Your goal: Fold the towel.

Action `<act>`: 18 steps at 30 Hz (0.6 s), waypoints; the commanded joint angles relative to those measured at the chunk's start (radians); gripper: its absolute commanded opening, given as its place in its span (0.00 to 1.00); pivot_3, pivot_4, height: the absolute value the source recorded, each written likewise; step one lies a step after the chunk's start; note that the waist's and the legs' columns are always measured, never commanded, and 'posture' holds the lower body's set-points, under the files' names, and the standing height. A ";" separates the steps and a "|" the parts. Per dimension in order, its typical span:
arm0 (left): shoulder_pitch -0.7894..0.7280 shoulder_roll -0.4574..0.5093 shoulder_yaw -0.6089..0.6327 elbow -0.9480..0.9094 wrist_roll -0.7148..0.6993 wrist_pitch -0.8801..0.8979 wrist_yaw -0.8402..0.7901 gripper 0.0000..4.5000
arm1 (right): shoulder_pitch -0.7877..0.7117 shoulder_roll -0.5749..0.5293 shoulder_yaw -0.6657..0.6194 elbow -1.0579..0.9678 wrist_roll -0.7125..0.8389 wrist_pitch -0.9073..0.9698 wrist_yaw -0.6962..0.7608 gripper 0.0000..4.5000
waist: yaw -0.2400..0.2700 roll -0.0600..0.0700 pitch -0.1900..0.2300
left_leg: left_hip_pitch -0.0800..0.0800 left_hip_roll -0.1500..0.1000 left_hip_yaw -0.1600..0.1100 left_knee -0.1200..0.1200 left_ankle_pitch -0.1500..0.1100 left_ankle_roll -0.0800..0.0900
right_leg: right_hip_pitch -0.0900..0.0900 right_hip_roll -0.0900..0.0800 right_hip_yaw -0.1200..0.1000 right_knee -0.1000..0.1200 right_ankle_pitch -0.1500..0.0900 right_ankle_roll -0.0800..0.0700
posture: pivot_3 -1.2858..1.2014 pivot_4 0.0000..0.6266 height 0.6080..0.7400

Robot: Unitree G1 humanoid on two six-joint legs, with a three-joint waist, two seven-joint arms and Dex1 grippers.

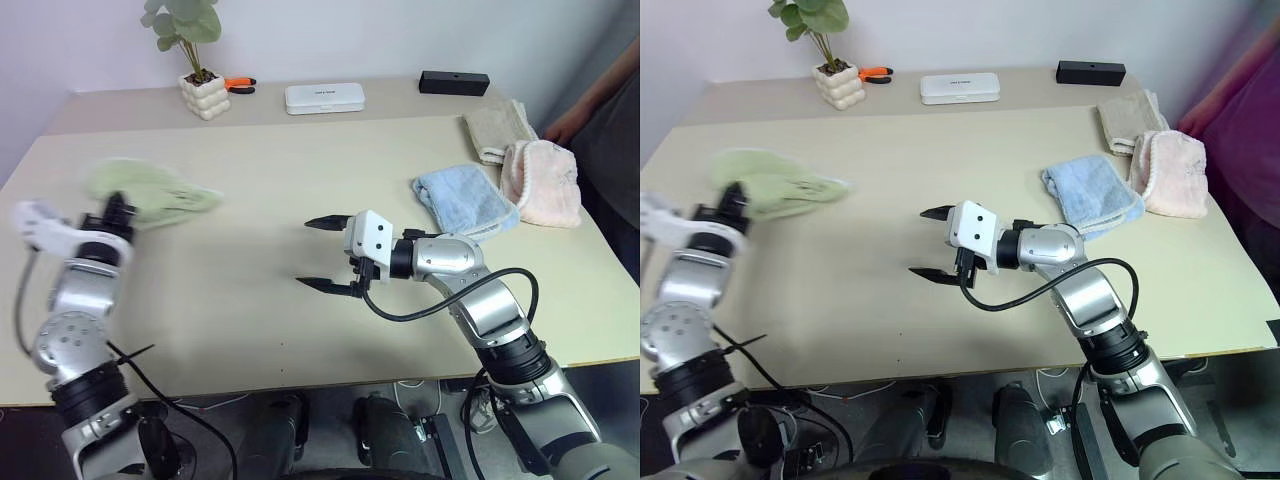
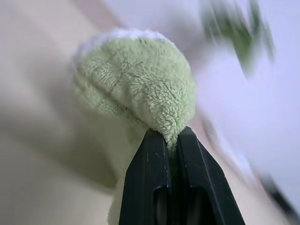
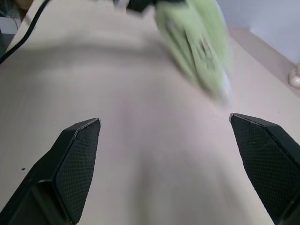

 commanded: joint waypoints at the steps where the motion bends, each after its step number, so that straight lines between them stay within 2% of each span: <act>1: 0.042 -0.006 0.125 0.028 0.021 -0.098 0.098 0.01 | -0.006 0.003 0.004 -0.014 -0.005 -0.029 -0.005 1.00 | 0.003 0.000 0.000 | 0.000 0.000 0.000 0.000 0.000 0.000 | 0.000 0.000 0.000 0.000 0.000 0.000 | 0.52 0.24 0.97; 6: 0.123 -0.072 0.151 -0.023 -0.034 -0.091 0.149 0.01 | -0.004 -0.001 0.002 -0.007 -0.009 -0.039 0.002 1.00 | 0.026 -0.004 -0.002 | 0.000 0.000 -0.001 0.004 -0.004 0.004 | -0.001 0.001 0.000 -0.001 0.000 0.000 | 0.52 0.24 0.97; 9: 0.190 -0.119 0.194 -0.067 -0.099 -0.103 0.182 0.23 | -0.008 -0.004 0.003 0.008 -0.012 -0.050 0.009 1.00 | 0.025 -0.007 -0.003 | 0.000 0.000 -0.001 0.007 -0.007 0.006 | 0.001 0.001 0.000 -0.001 0.000 0.000 | 0.52 0.24 0.97; 15: 0.298 -0.092 0.240 -0.164 -0.125 -0.147 0.198 0.89 | -0.008 -0.026 -0.010 0.029 -0.005 -0.064 0.030 1.00 | 0.024 -0.010 -0.005 | 0.000 0.000 -0.001 0.007 -0.008 0.005 | 0.000 0.001 0.000 -0.001 0.000 0.000 | 0.52 0.24 0.97; 18: 0.359 -0.022 0.231 -0.221 -0.103 -0.143 0.134 0.89 | -0.013 -0.035 -0.022 0.044 0.002 -0.061 0.031 1.00 | 0.024 -0.010 -0.005 | 0.000 0.000 -0.001 0.007 -0.008 0.005 | 0.000 0.001 0.000 -0.001 0.000 0.000 | 0.52 0.24 0.97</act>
